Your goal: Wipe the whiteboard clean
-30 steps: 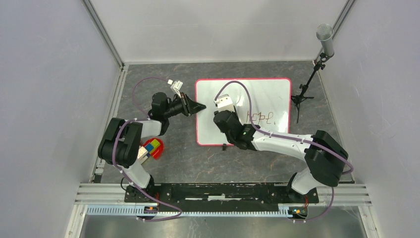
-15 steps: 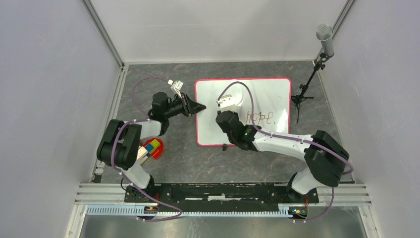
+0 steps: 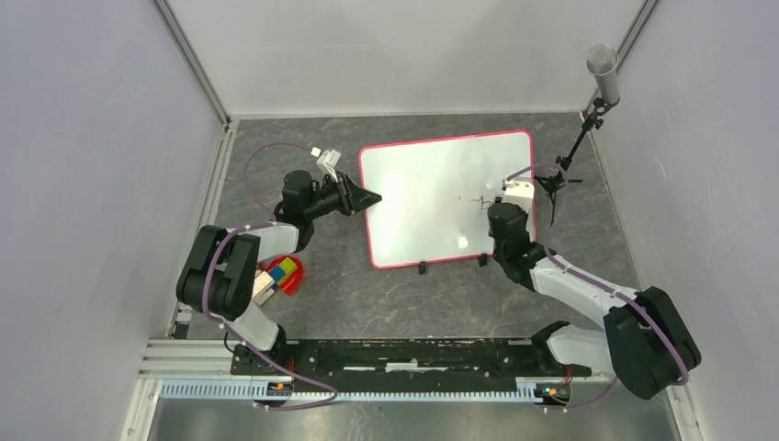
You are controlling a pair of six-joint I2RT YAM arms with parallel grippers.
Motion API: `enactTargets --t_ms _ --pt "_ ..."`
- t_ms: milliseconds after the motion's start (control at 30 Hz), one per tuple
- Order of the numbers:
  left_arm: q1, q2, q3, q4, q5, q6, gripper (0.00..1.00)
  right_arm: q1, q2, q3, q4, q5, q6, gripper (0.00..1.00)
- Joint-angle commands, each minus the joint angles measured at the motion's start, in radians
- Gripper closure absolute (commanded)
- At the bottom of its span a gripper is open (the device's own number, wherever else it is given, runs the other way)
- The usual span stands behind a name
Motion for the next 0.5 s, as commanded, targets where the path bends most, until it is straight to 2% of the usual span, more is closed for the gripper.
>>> enactTargets --t_ms 0,167,367,467 --pt "0.011 -0.032 0.018 -0.037 -0.099 0.136 0.98 -0.089 -0.014 -0.07 -0.019 -0.01 -0.038 0.7" --pt "0.011 -0.03 0.027 -0.05 -0.097 0.142 0.98 -0.066 -0.025 -0.049 0.006 -0.116 -0.086 0.7" --pt "0.011 -0.018 0.036 -0.055 -0.077 0.144 0.98 0.131 0.088 0.122 0.032 -0.123 -0.123 0.7" --pt "0.011 -0.012 0.042 -0.061 -0.074 0.144 0.98 0.183 0.166 0.231 0.041 -0.162 -0.135 0.7"
